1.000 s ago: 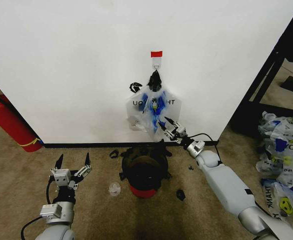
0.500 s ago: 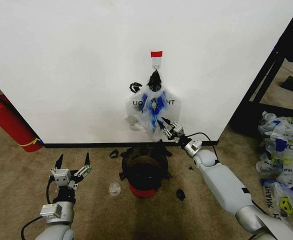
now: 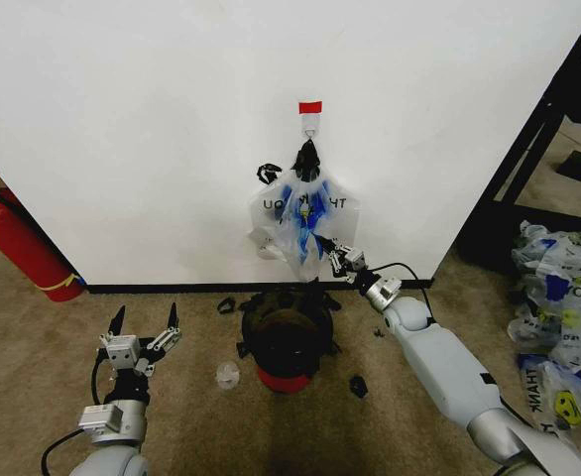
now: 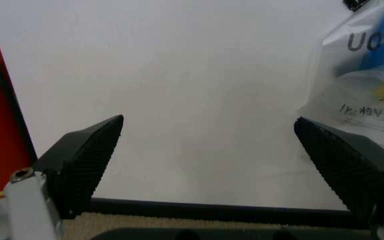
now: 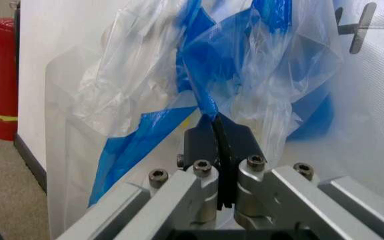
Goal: Pick up the garbage bag from the wall and place it over the trash bin.
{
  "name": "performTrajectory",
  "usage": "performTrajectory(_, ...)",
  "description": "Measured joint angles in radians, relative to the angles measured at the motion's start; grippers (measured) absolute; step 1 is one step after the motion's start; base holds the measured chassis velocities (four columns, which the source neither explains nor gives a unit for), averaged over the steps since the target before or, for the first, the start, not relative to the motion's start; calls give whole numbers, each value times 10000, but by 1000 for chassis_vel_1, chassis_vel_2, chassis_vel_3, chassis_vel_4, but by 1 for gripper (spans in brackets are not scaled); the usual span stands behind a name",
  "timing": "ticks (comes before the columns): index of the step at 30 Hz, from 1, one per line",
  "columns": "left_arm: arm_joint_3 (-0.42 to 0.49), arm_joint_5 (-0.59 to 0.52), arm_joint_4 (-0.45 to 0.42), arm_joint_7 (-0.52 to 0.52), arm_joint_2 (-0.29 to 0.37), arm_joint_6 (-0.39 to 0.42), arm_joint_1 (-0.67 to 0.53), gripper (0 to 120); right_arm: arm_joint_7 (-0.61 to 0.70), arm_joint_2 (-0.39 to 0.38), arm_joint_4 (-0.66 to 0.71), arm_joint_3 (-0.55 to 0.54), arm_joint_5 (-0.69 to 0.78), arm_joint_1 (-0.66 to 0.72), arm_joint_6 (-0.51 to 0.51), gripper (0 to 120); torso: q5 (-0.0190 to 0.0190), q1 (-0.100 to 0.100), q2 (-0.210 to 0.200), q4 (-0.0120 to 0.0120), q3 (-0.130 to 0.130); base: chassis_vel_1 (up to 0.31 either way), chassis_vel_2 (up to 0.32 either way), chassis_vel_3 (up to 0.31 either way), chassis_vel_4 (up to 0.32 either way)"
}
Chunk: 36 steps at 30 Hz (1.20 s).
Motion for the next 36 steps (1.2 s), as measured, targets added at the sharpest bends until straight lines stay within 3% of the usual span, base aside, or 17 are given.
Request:
performTrajectory(2, 2, -4, -5, 0, 1, 0, 0, 100, 4, -1, 2, 2, 9, -2, -11, 0, 0, 0, 0, 0, 0, 0, 0, 0, 0)
performTrajectory(3, 232, -110, -202, 153, 115, -7, -93, 100, 486, -87, 226, 102, 984, -118, -546, 0, 6, 0, -2, 33, 3, 0, 0, 0, 0)
performTrajectory(5, 1089, -242, -848, 458, 518, -108, -703, 100, 1140, -859, 1902, 278, 3431, -941, -1310, 0, -4, -1, 3, -17, -5, 16, 27, 59, 49)
performTrajectory(10, 1583, -259, -825, 512, 638, -100, -977, 100, 1229, -1452, 3481, 392, 4423, -1840, -1486, 0, 6, -2, 2, -13, -3, -35, -32, -14, -7)
performTrajectory(11, 1641, -260, -818, 512, 670, -100, -1013, 100, 1215, -1520, 3781, 412, 4540, -1979, -1503, 0, -3, -2, 1, 9, -2, 0, 0, 0, 0)
performTrajectory(18, 1914, -624, -946, 458, 1047, 5, -1259, 100, 886, -1587, 4962, 269, 5322, -2378, -1644, 0, 4, -1, 1, 0, 0, 0, 0, 0, 0)
performTrajectory(23, 2558, -1207, -812, 126, 1446, 850, -2140, 100, 954, -1583, 5520, -114, 6368, -2389, -1873, 0, 2, -1, 0, 6, 0, 0, 0, 0, 0)
performTrajectory(29, 4081, -1175, 315, -267, 2012, 1941, -4131, 100, 1214, -1655, 6176, -209, 7879, -2691, -2007, 0, 0, 0, 0, -4, 1, 0, 0, 0, 0)
performTrajectory(33, 5870, -893, 914, -777, 2453, 2641, -5929, 100, 1424, -1502, 6386, -59, 8508, -3104, -1934, 0, 0, 1, -1, -6, 2, 0, 0, 0, 0)
performTrajectory(36, 6621, -928, 1003, -853, 2777, 3145, -6706, 100, 1422, -1369, 6357, 33, 8542, -3302, -1857, 0, 0, 0, -1, -5, 1, 0, 0, 0, 0)
